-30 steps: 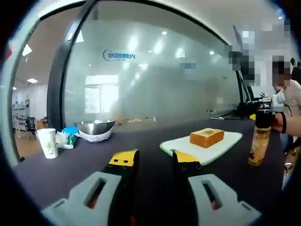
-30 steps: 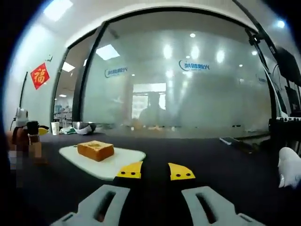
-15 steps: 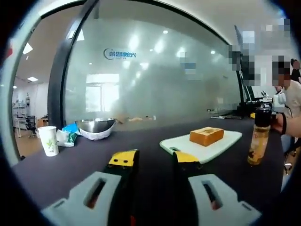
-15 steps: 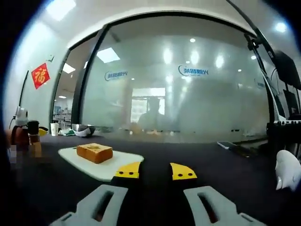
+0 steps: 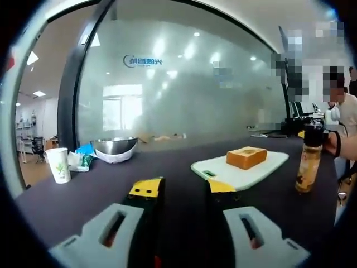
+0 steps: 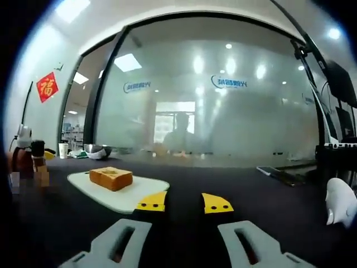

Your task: Sprinkle pepper

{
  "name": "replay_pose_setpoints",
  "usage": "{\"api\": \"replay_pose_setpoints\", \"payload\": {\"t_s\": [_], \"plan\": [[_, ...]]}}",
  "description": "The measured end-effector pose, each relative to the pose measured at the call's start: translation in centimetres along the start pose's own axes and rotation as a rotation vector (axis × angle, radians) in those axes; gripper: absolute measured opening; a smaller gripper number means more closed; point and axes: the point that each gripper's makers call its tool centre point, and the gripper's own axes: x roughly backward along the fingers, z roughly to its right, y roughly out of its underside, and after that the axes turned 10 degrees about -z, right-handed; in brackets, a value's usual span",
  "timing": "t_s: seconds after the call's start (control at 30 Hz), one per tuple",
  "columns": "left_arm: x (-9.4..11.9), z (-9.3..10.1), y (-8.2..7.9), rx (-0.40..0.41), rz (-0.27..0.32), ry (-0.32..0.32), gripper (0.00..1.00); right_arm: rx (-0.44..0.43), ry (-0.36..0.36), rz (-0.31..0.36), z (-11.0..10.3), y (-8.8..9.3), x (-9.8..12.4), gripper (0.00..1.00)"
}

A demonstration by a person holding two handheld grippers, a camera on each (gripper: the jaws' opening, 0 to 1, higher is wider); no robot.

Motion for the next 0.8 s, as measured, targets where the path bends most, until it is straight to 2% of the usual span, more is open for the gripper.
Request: {"api": "replay_pose_setpoints", "payload": {"t_s": [0.17,0.47,0.8], "plan": [[0.07,0.31,0.08,-0.017,-0.003,0.001,0.22,0.003,0.016,0.001,0.29,0.03,0.00,0.17],[0.30,0.22,-0.46,-0.007,0.028,-0.009,0.22,0.008,0.018,0.005,0.24,-0.01,0.06,0.17],[0.36,-0.09,-0.33,-0.008,0.028,-0.013,0.22,0.012,0.022,0.007,0.29,-0.07,0.14,0.16]]}}
